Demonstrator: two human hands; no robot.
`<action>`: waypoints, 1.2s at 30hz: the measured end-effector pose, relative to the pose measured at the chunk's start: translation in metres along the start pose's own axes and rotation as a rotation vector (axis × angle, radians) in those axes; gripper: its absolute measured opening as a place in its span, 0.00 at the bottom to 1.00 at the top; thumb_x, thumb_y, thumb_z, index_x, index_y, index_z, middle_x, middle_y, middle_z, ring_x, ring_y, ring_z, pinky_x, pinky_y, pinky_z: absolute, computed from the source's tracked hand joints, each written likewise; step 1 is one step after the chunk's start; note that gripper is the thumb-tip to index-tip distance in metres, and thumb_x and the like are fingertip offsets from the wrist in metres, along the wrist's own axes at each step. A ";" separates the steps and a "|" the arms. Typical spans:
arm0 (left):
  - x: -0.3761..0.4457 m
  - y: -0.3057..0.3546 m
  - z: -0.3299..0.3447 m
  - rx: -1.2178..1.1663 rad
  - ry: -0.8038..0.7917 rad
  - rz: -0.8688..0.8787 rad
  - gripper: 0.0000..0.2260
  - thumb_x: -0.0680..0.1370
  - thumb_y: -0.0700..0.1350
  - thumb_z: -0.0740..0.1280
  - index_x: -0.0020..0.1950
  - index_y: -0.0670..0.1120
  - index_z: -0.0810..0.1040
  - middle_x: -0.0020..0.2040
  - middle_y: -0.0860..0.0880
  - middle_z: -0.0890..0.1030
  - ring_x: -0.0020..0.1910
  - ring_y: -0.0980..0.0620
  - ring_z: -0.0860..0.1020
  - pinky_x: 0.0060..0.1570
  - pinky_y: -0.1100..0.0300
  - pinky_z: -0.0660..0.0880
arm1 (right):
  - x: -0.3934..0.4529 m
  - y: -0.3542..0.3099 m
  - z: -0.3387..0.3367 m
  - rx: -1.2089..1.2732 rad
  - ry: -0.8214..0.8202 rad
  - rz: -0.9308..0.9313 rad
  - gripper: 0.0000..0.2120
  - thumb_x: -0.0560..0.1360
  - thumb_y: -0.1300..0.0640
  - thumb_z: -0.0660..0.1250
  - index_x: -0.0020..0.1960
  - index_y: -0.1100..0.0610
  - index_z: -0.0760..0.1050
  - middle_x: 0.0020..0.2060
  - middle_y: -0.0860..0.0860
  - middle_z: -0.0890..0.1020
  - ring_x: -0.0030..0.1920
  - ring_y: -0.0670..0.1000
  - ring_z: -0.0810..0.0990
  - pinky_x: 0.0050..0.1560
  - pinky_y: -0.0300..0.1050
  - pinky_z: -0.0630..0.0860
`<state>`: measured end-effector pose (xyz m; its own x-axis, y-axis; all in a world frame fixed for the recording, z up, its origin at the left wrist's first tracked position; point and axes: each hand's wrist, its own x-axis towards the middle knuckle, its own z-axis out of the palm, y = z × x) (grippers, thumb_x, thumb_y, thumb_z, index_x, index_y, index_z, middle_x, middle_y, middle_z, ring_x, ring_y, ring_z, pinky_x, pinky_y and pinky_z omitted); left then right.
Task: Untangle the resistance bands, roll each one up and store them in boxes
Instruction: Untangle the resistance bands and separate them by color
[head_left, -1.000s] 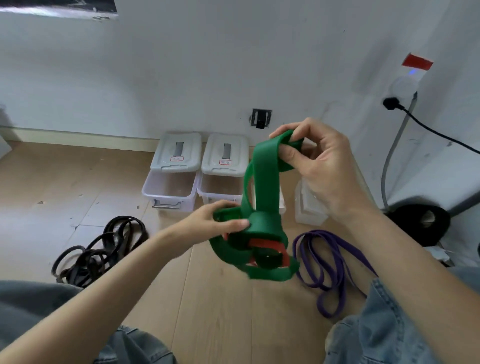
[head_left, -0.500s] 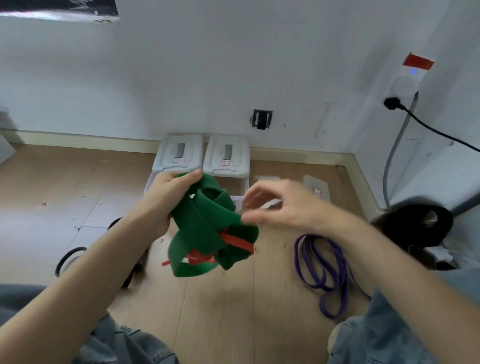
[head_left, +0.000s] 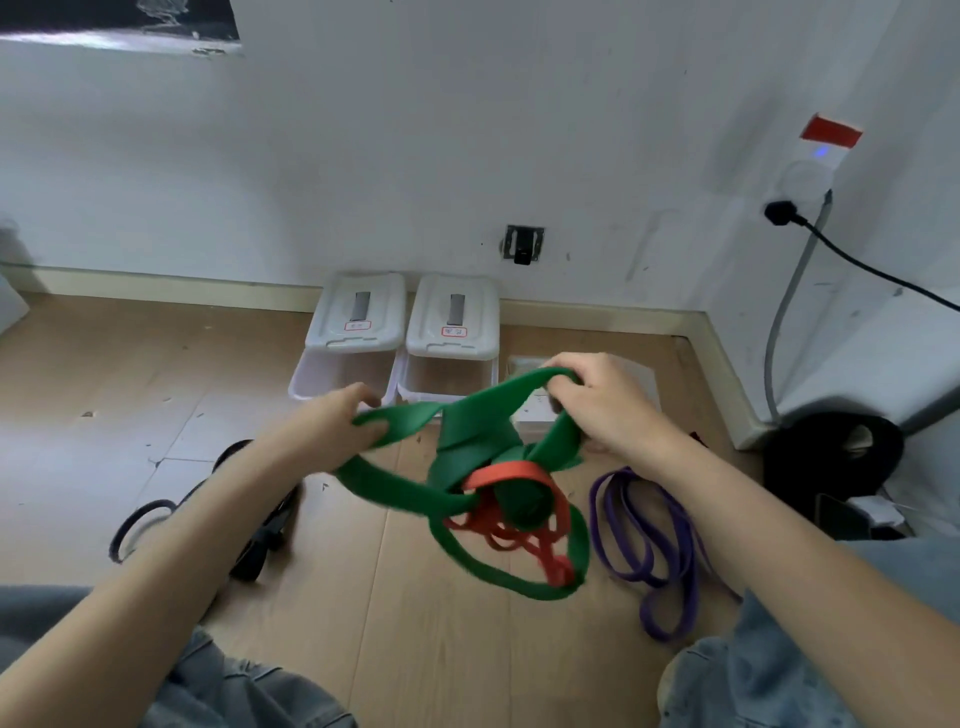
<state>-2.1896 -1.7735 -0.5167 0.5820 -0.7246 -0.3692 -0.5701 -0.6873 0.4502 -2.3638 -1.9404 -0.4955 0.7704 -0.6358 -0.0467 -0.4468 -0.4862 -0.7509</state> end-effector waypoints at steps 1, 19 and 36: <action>-0.001 0.003 0.006 0.080 0.007 0.035 0.19 0.78 0.46 0.64 0.67 0.44 0.67 0.56 0.46 0.79 0.49 0.49 0.79 0.46 0.58 0.77 | -0.001 -0.004 0.003 0.003 -0.043 -0.047 0.10 0.77 0.62 0.58 0.44 0.52 0.77 0.27 0.45 0.74 0.24 0.42 0.68 0.25 0.33 0.64; -0.006 0.037 0.034 0.135 0.191 0.246 0.16 0.75 0.58 0.65 0.43 0.45 0.69 0.34 0.55 0.72 0.33 0.56 0.72 0.27 0.67 0.65 | -0.003 -0.004 -0.012 -0.034 0.112 -0.100 0.13 0.77 0.52 0.65 0.39 0.60 0.76 0.25 0.50 0.75 0.27 0.47 0.71 0.29 0.41 0.66; -0.061 0.065 -0.022 -0.864 0.395 0.832 0.11 0.68 0.45 0.73 0.48 0.51 0.77 0.40 0.56 0.82 0.39 0.61 0.80 0.39 0.69 0.76 | 0.019 0.052 -0.003 -0.510 0.099 0.255 0.14 0.79 0.57 0.57 0.36 0.56 0.72 0.32 0.51 0.75 0.32 0.51 0.73 0.29 0.40 0.63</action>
<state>-2.2497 -1.7723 -0.4470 0.4487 -0.7534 0.4807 -0.3691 0.3336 0.8675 -2.3733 -1.9796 -0.5336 0.5742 -0.8121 -0.1040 -0.7944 -0.5219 -0.3109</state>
